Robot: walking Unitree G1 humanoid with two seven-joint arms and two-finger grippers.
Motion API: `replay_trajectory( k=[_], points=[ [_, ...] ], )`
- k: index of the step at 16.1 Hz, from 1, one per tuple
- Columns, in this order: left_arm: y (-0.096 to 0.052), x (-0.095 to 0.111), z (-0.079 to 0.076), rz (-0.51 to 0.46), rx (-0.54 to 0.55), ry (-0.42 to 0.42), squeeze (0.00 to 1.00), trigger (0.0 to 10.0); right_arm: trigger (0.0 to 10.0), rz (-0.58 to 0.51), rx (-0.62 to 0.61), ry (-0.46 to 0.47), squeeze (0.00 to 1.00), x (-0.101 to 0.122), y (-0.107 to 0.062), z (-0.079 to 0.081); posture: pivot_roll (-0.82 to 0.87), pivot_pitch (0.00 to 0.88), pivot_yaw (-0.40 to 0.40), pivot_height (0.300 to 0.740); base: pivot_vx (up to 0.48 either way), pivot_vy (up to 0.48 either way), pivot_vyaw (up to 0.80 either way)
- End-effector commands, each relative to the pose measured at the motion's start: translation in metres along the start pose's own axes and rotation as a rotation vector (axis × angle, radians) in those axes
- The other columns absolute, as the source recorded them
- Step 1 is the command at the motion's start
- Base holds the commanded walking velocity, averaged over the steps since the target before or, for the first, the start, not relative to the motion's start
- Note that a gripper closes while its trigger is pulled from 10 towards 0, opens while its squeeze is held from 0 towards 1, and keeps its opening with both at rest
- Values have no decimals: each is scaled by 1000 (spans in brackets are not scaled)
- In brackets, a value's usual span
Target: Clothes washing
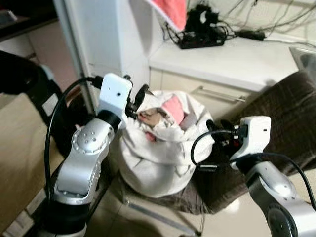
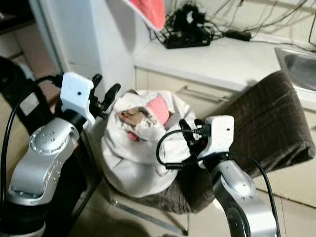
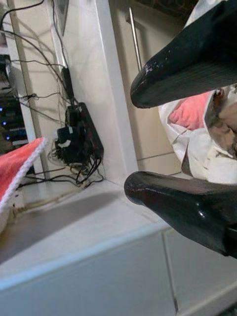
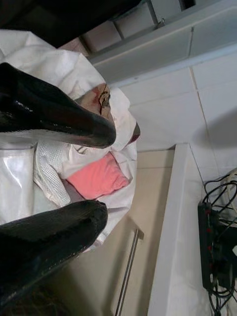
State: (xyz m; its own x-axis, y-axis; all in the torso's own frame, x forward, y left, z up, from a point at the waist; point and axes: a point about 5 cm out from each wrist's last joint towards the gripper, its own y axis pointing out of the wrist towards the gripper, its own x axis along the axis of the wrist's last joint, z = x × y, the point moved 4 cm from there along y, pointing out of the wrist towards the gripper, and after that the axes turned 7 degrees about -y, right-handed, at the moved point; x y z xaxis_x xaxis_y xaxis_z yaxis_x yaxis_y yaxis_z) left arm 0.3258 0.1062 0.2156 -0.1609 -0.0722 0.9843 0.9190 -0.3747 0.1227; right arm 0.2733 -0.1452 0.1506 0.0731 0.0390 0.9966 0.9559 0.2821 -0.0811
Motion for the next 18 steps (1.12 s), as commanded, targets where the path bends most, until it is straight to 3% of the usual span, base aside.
replay_trajectory(
  k=[1,5,9,14,15,16,18],
  points=[
    [1,3,0,-5,-9,-2,0,10000,10000,-6,-1,4,0,0,-1,-1,-74,0,-31,740,289,0,0],
    [-3,-9,-3,33,-5,-39,0,10000,10000,17,-9,30,0,-4,-3,-4,-77,0,-40,740,137,0,0],
    [-7,-22,-17,83,-63,-35,0,10000,10000,46,-22,44,0,-7,-6,-8,-92,0,-40,740,0,0,0],
    [-3,-41,-18,170,-67,-39,0,10000,10000,160,-120,-33,0,-26,-3,-35,-84,0,-44,740,0,0,0],
    [-2,-43,-17,176,-65,-38,0,10000,10000,178,-123,-45,439,-30,-1,-41,-77,0,-40,740,0,0,0],
    [-1,-43,-17,179,-74,-27,0,10000,10000,189,-104,-39,1000,-30,6,-46,-78,0,-29,740,0,0,0],
    [0,-45,-13,182,-81,-26,0,10000,10000,240,-37,-77,1000,-34,20,-50,-76,0,-5,740,0,0,0]
  ],
)
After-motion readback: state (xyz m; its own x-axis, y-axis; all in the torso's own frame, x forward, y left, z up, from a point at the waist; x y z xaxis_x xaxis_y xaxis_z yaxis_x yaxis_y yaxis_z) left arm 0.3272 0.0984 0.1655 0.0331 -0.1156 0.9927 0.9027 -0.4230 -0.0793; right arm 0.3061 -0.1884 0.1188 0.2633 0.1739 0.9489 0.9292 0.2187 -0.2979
